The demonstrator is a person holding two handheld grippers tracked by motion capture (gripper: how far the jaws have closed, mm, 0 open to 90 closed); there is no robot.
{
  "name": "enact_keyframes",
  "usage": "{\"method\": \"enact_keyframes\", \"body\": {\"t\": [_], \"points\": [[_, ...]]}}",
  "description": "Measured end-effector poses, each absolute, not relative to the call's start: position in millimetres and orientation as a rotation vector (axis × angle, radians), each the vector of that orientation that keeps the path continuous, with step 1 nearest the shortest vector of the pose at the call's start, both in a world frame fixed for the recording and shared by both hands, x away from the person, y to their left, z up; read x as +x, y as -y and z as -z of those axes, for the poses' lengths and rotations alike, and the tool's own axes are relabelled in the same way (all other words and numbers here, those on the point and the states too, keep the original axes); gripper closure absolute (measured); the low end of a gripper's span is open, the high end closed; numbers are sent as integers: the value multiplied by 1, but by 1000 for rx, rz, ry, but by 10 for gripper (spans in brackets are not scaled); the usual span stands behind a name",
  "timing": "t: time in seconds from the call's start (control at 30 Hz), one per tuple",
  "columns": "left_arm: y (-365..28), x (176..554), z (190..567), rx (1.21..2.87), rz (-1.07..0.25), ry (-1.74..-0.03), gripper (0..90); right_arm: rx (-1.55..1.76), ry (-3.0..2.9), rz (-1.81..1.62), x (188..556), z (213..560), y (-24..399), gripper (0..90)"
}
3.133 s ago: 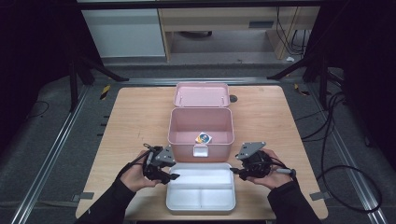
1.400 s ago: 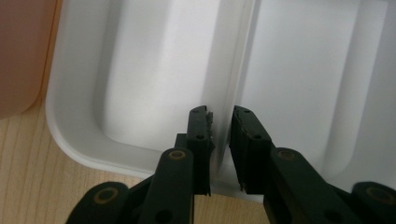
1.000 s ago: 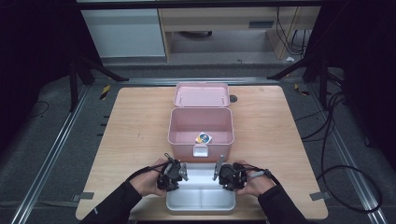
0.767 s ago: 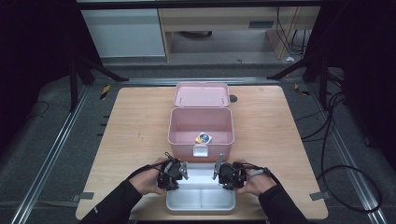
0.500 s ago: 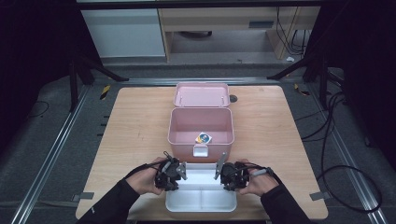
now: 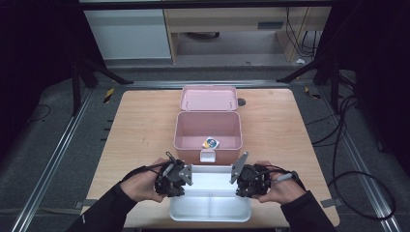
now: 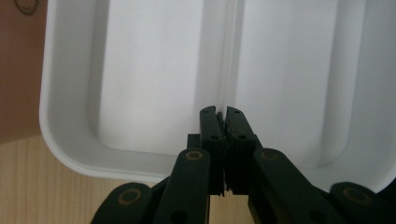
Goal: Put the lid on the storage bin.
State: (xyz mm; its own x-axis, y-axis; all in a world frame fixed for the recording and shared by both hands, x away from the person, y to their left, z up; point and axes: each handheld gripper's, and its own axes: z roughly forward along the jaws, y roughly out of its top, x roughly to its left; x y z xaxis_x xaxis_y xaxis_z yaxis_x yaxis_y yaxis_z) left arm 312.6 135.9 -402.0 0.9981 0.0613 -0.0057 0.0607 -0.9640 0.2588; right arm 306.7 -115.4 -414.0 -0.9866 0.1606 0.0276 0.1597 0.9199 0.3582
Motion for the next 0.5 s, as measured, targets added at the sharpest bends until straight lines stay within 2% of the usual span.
{"method": "enact_keyframes", "body": {"t": [0.5], "points": [[-144,337,343,2832,-82,-48,877,219,-2990,-645,325,360,119,873]]}}
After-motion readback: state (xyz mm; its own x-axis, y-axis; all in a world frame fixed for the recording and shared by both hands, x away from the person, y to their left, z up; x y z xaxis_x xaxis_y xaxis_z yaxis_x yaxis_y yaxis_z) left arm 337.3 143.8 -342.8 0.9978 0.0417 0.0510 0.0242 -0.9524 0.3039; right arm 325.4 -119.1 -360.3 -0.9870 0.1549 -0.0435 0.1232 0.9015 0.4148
